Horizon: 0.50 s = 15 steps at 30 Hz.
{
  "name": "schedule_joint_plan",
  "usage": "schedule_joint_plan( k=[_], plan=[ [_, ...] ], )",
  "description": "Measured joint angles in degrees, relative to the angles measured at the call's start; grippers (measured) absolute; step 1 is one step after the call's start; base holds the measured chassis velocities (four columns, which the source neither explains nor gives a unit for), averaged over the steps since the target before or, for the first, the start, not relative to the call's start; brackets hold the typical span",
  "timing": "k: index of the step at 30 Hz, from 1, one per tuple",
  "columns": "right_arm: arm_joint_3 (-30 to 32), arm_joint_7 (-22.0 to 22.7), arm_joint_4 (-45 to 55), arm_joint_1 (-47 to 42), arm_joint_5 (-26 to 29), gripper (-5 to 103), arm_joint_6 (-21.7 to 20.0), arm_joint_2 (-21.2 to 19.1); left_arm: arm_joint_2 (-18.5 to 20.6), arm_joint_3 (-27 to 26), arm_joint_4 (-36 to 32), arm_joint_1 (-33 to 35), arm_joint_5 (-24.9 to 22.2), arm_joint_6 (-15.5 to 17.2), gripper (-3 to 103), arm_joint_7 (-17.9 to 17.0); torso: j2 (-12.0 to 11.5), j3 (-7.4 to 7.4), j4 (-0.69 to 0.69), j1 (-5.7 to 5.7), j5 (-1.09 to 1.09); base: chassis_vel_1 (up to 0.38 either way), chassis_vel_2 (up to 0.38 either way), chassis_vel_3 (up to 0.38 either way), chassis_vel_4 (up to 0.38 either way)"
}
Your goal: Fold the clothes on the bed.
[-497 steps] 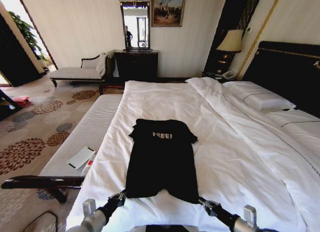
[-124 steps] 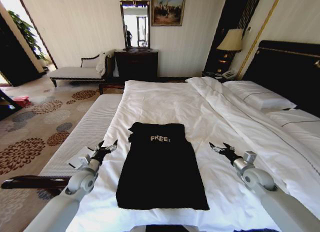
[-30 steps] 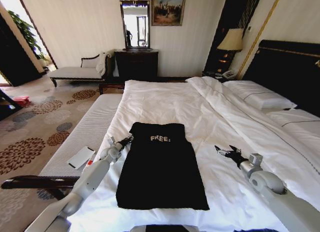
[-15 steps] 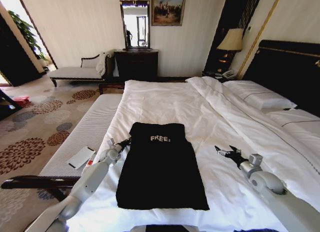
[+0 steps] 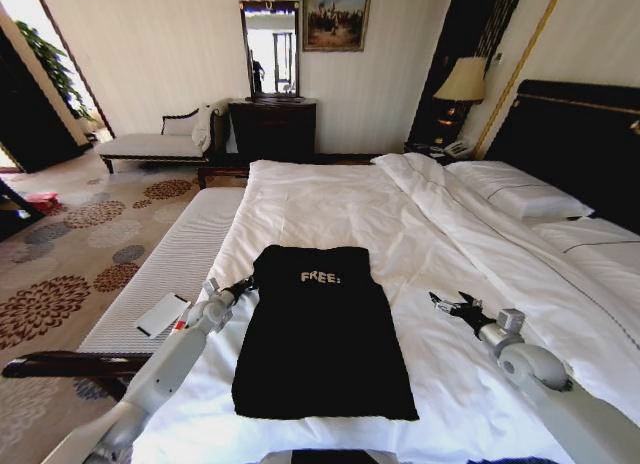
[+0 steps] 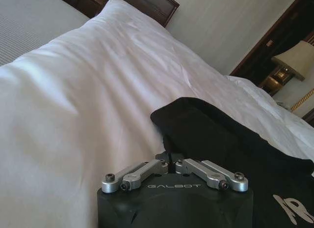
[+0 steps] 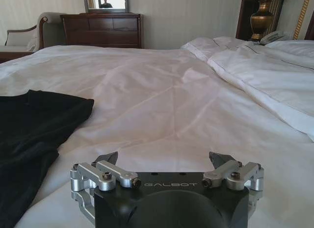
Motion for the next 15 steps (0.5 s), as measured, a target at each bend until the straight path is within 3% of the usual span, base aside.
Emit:
schedule_joint_plan(
  k=[15],
  plan=[
    [-0.28,-0.97,-0.66,0.09,-0.69,100,0.35,0.82,1.03,-2.90,-0.13,1.23,0.55,-1.78,2,-1.80,0.00,0.00,-0.01,0.00,0.01,0.000,0.000,0.000,0.000]
  ],
)
